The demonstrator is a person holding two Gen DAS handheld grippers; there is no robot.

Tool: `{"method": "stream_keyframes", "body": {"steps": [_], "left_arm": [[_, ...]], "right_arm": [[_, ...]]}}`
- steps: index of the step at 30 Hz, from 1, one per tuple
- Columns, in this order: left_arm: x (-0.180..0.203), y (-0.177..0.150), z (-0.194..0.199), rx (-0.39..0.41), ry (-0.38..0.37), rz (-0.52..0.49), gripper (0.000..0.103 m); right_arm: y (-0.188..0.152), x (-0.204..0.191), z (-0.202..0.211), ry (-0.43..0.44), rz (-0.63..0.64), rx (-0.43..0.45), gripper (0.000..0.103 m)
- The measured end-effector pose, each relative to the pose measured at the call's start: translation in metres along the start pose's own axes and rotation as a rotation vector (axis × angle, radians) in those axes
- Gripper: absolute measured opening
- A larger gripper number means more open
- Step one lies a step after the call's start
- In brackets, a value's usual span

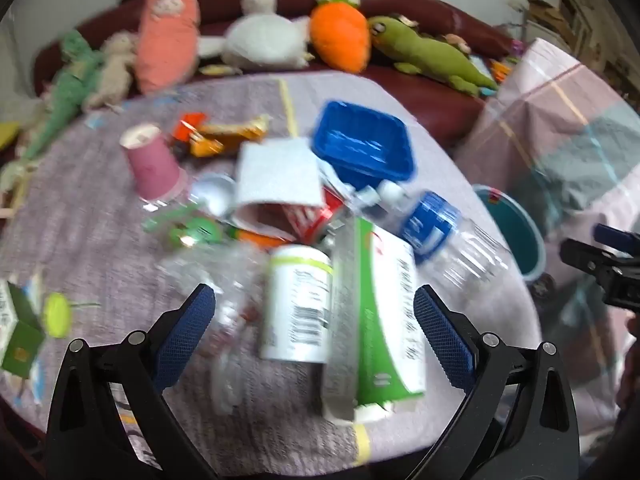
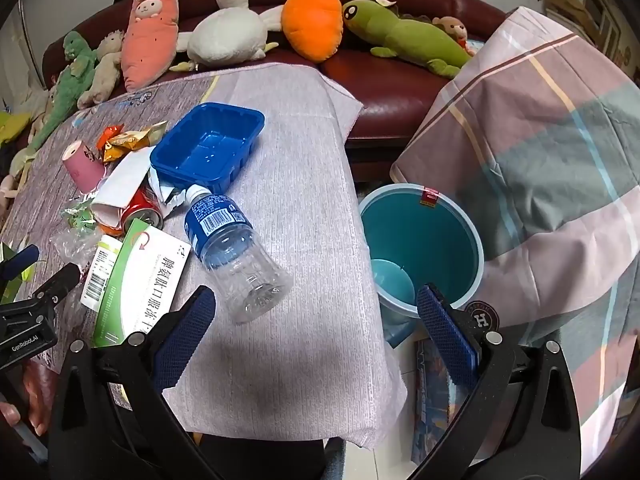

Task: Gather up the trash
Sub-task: 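Grasp the green-and-white medicine box with the left tool while the right tool grasps the clear water bottle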

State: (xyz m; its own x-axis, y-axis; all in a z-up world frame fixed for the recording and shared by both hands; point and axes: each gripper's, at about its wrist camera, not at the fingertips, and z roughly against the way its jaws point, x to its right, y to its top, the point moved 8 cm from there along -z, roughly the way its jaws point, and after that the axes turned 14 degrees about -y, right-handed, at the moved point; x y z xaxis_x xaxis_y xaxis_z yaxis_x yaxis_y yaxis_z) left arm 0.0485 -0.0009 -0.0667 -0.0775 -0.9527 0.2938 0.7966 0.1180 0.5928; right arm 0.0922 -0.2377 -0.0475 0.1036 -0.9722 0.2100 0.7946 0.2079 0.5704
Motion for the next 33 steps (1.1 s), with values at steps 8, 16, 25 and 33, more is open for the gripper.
{"method": "stream_keyframes", "body": {"steps": [8, 16, 25, 33], "left_arm": [[0.01, -0.036, -0.019, -0.165, -0.176, 0.066, 0.088], [0.018, -0.037, -0.038, -0.23, -0.189, 0.034, 0.072], [0.03, -0.045, -0.054, -0.257, -0.269, 0.061, 0.072], [0.044, -0.046, -0.066, -0.297, -0.326, 0.03, 0.031]], "right_arm": [[-0.003, 0.008, -0.004, 0.013, -0.025, -0.015, 0.097], [-0.007, 0.011, -0.013, 0.038, -0.04, -0.026, 0.097], [0.002, -0.01, -0.029, 0.157, 0.014, -0.074, 0.097], [-0.003, -0.007, -0.04, 0.184, -0.009, -0.113, 0.097]]}}
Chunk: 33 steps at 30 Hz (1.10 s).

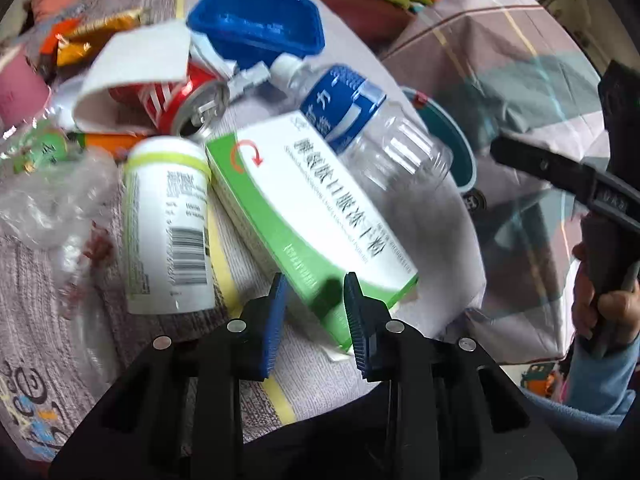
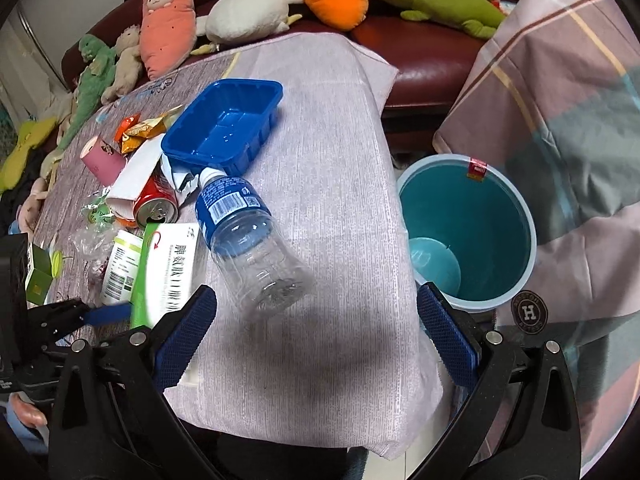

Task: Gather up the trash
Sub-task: 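Grasp the green-and-white medicine box with the left tool while the right tool grasps the clear water bottle, then carry the medicine box and water bottle over the teal trash bin with both tools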

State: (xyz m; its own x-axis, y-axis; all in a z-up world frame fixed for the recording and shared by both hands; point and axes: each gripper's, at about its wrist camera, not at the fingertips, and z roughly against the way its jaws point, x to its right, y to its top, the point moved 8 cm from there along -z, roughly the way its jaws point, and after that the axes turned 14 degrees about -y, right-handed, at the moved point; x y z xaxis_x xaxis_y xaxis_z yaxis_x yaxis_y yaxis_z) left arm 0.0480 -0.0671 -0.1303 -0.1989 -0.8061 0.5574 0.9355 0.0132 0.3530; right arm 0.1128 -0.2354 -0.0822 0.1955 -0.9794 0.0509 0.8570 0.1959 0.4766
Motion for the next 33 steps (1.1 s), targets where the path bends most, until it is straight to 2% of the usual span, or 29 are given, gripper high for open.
{"method": "stream_keyframes", "body": {"steps": [1, 2, 5, 8, 11, 17, 19, 20, 23, 27, 33], "left_arm": [[-0.003, -0.002, -0.003, -0.006, 0.005, 0.007, 0.034], [-0.005, -0.002, -0.003, 0.0, 0.004, 0.016, 0.044], [-0.012, 0.0, -0.001, 0.035, 0.029, 0.045, 0.063], [-0.021, 0.0, 0.002, 0.052, 0.027, 0.087, 0.074], [-0.027, 0.0, 0.007, 0.058, 0.024, 0.121, 0.079], [-0.021, 0.005, 0.006, 0.07, 0.009, 0.169, 0.086], [-0.016, 0.003, 0.004, 0.062, 0.005, 0.182, 0.086], [-0.014, 0.003, 0.005, 0.057, 0.002, 0.183, 0.086], [-0.006, 0.007, 0.001, 0.044, 0.015, 0.176, 0.087], [0.003, 0.014, -0.011, 0.033, 0.037, 0.197, 0.09], [0.005, 0.027, -0.033, 0.012, 0.186, 0.225, 0.091]], "right_arm": [[0.0, 0.0, -0.001, 0.001, 0.003, -0.002, 0.097], [0.002, -0.002, -0.002, 0.01, 0.012, -0.009, 0.097], [0.01, -0.014, -0.01, 0.024, 0.07, -0.026, 0.097], [0.021, -0.031, -0.02, 0.036, 0.151, -0.048, 0.093], [0.031, -0.057, -0.041, 0.048, 0.258, -0.098, 0.091], [0.036, -0.097, -0.078, 0.069, 0.401, -0.193, 0.089], [0.034, -0.105, -0.088, 0.077, 0.43, -0.221, 0.074], [0.03, -0.109, -0.093, 0.111, 0.433, -0.252, 0.065], [0.029, -0.11, -0.089, 0.14, 0.421, -0.244, 0.066], [0.032, -0.084, -0.071, 0.2, 0.307, -0.215, 0.065], [0.021, -0.047, -0.054, 0.257, 0.215, -0.183, 0.065]]}}
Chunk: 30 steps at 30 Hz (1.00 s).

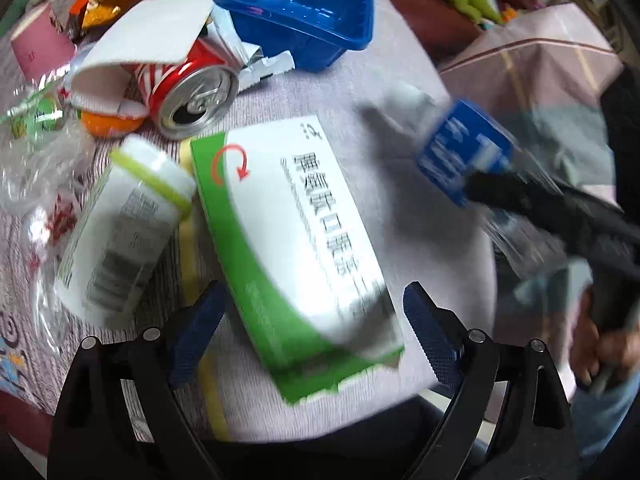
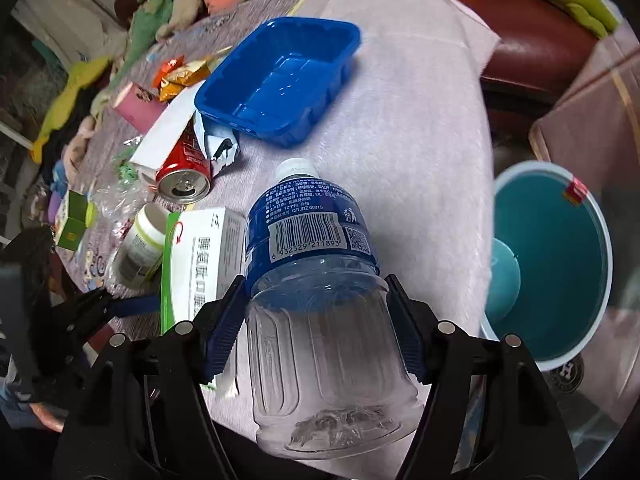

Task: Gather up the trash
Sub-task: 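Carry the medicine box and water bottle over the teal trash bin with both tools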

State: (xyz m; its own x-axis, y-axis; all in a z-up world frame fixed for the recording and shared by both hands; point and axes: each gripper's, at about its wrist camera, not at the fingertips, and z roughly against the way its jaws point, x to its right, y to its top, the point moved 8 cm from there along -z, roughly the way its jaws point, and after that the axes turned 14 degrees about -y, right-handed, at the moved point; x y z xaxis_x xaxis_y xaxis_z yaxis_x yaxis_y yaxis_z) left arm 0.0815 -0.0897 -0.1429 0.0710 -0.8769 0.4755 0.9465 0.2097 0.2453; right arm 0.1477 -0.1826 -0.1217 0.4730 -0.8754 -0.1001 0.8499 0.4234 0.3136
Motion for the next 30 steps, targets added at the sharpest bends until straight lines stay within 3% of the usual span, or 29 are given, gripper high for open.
{"method": "stream_keyframes", "body": {"steps": [4, 6, 9, 17, 22, 26, 30], "left_arm": [[-0.006, 0.008, -0.02, -0.014, 0.121, -0.006, 0.093], [-0.008, 0.008, -0.029, -0.027, 0.14, -0.016, 0.097], [-0.006, 0.006, -0.032, -0.031, 0.189, -0.082, 0.091], [-0.012, 0.003, -0.02, -0.027, 0.183, -0.136, 0.078], [-0.011, 0.008, -0.019, -0.021, 0.168, -0.155, 0.077], [-0.031, 0.004, 0.002, -0.015, 0.14, -0.157, 0.077], [-0.021, 0.003, 0.013, 0.006, 0.086, -0.202, 0.075]], "right_arm": [[-0.022, 0.023, 0.002, 0.019, -0.049, -0.001, 0.065], [-0.031, 0.035, 0.001, 0.031, -0.064, -0.014, 0.065], [-0.044, 0.039, -0.006, 0.054, -0.078, -0.038, 0.065], [-0.042, 0.025, -0.011, 0.04, -0.005, -0.053, 0.066], [-0.035, 0.017, -0.022, 0.023, 0.03, -0.08, 0.073], [-0.033, 0.011, -0.029, 0.003, 0.054, -0.085, 0.073], [-0.036, 0.01, -0.027, -0.01, 0.05, -0.07, 0.07]]}}
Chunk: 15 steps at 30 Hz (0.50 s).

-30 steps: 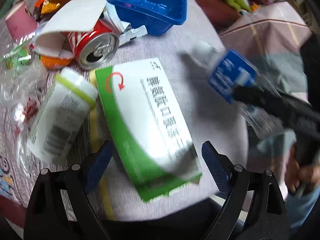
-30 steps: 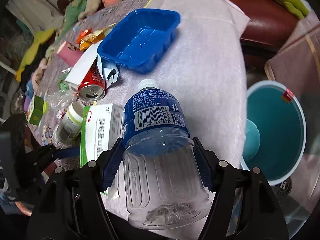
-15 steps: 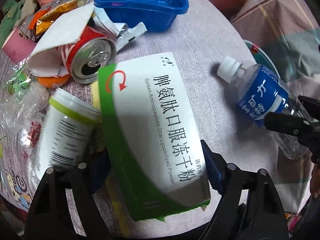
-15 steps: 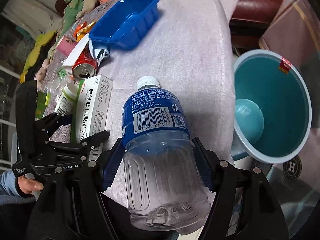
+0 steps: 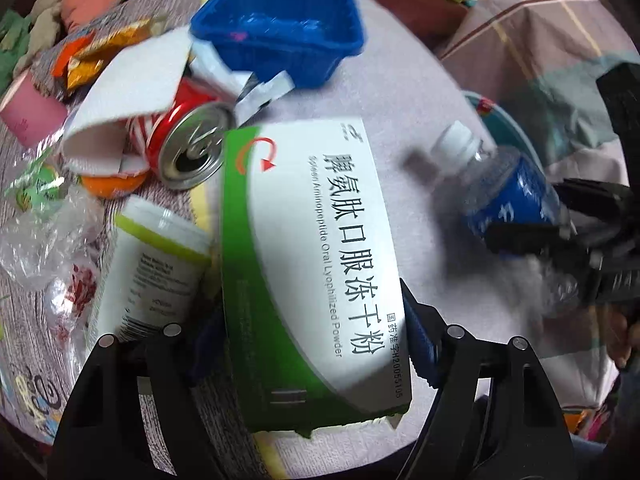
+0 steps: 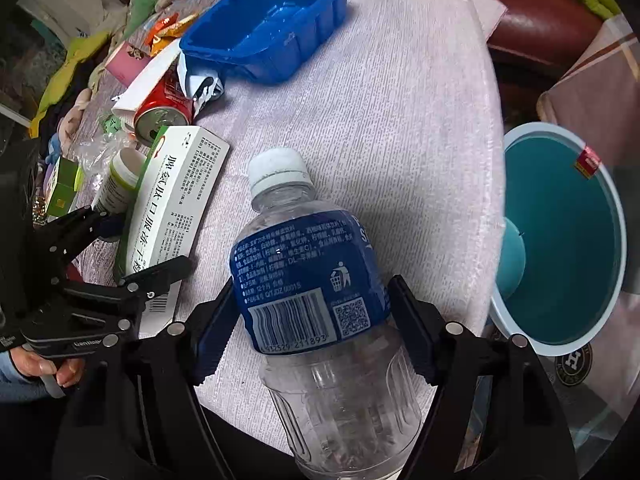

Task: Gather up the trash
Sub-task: 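Carry the medicine box and water bottle over the teal trash bin with both tools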

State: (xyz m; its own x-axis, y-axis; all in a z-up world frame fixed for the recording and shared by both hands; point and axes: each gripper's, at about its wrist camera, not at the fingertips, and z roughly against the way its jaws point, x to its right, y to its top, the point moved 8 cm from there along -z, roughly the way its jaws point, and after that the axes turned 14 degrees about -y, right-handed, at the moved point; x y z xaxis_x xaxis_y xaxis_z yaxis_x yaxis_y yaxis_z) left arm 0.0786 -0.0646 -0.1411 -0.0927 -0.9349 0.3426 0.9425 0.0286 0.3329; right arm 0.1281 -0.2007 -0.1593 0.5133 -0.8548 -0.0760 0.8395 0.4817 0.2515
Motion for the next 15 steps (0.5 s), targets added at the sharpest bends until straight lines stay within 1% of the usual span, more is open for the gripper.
{"method": "stream_keyframes", "body": {"steps": [2, 5, 8, 11, 15], "left_arm": [[0.007, 0.002, 0.004, 0.003, -0.031, -0.018, 0.075], [0.021, 0.006, 0.008, 0.006, -0.068, -0.047, 0.074], [0.036, 0.014, 0.01, 0.012, -0.081, -0.088, 0.074], [0.049, 0.026, 0.008, 0.012, -0.11, -0.11, 0.074], [0.075, 0.057, 0.003, 0.018, -0.146, -0.16, 0.074]], "right_arm": [[0.001, 0.007, 0.009, 0.015, -0.035, 0.026, 0.07], [0.007, 0.031, 0.027, 0.013, -0.112, 0.07, 0.07], [0.01, 0.055, 0.042, 0.007, -0.173, 0.109, 0.07], [0.012, 0.088, 0.055, -0.026, -0.254, 0.145, 0.07], [0.009, 0.154, 0.063, -0.085, -0.39, 0.169, 0.07]]}}
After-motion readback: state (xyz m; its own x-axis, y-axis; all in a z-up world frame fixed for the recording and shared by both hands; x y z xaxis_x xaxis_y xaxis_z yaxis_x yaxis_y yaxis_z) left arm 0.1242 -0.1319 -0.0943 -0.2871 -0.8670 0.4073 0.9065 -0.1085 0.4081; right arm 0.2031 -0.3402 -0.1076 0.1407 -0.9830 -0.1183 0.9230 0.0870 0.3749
